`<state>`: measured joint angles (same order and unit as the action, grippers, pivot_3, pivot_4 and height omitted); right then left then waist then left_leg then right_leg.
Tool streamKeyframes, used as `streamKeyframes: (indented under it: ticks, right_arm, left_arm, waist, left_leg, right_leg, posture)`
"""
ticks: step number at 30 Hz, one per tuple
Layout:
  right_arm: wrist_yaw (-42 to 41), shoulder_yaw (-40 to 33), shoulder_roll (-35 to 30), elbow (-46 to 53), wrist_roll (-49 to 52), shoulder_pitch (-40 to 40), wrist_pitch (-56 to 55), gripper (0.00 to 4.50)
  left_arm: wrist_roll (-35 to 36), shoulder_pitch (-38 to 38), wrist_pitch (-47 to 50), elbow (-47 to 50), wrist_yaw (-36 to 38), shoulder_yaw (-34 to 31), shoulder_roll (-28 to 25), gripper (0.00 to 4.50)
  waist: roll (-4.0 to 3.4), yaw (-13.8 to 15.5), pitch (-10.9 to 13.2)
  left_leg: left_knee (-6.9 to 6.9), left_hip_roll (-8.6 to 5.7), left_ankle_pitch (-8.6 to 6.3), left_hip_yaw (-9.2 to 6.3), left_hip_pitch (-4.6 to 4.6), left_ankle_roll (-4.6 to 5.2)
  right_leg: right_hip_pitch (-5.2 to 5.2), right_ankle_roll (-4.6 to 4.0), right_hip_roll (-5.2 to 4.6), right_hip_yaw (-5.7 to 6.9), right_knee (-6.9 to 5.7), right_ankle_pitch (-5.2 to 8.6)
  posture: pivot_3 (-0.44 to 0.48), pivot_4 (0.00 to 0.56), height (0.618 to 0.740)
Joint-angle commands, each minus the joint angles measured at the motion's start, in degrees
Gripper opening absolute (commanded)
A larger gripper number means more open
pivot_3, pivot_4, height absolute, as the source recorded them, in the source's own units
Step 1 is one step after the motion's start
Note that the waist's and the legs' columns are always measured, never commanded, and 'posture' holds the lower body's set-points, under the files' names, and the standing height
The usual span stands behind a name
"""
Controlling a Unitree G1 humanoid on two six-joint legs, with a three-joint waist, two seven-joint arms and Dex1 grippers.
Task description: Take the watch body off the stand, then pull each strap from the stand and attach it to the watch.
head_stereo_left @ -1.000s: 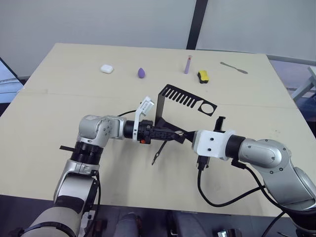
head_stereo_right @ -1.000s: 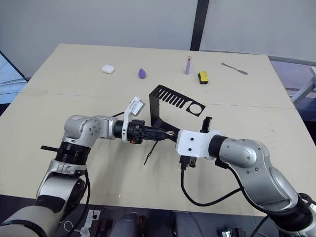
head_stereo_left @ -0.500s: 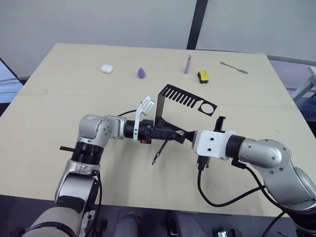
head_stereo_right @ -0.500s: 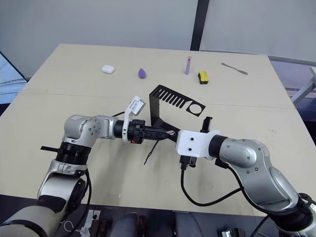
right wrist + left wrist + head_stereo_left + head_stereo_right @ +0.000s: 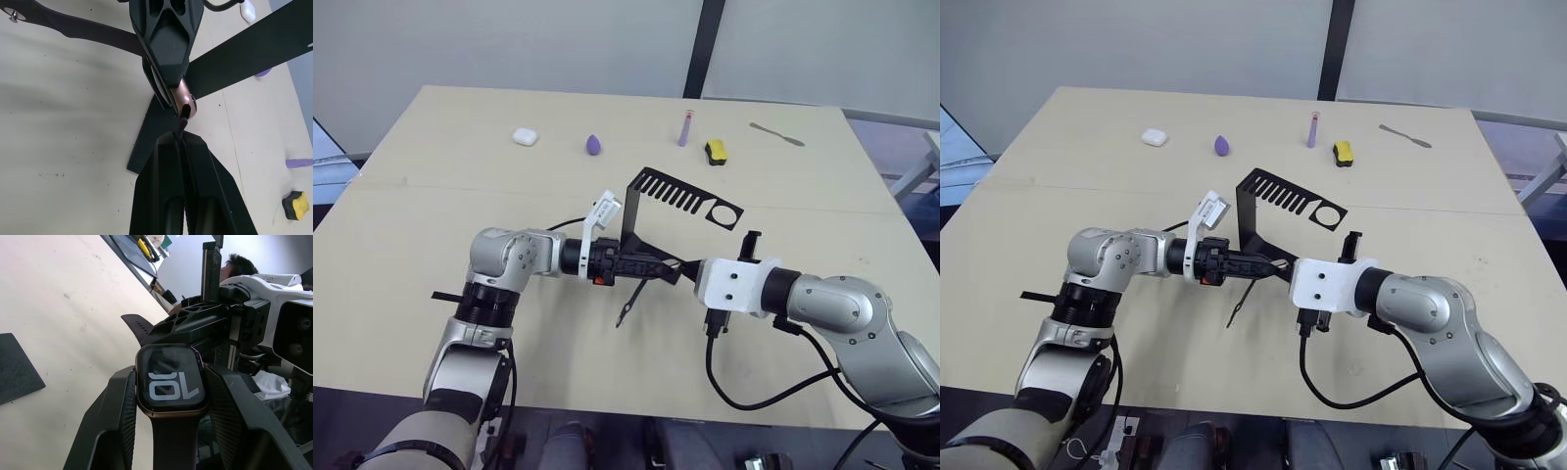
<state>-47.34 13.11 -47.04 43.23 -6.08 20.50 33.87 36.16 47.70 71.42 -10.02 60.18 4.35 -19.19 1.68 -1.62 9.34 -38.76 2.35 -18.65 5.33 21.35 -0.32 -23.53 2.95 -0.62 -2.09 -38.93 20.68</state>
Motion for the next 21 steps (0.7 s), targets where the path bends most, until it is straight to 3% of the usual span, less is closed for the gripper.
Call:
streamKeyframes:
  ticks: [1,21]
  right_arm:
    - [-0.16,-0.35,0.17,1.98,0.38,0.58,-0.44,0.00]
    - [-0.14,-0.12,0.34,2.06,0.43,0.79,0.15,0.00]
  left_arm:
    - [3.51,0.35,0.07,3.15,1.25,0.53,1.72,1.59]
    - [3.29,0.36,-0.47,2.67,1.13,0.77,1.53,1.59]
  waist:
    - [0.00,0.01,0.00]
    - [0.00,0.00,0.00]
  left_leg:
    - [0.00,0.00,0.00,0.00,0.00,0.00]
    - [0.00,0.00,0.00,0.00,0.00,0.00]
  right_leg:
    - [0.00,0.00,0.00,0.00,0.00,0.00]
    - [0.00,0.00,0.00,0.00,0.00,0.00]
  posture:
    - [0.000,0.150,0.740]
    - [0.000,0.150,0.740]
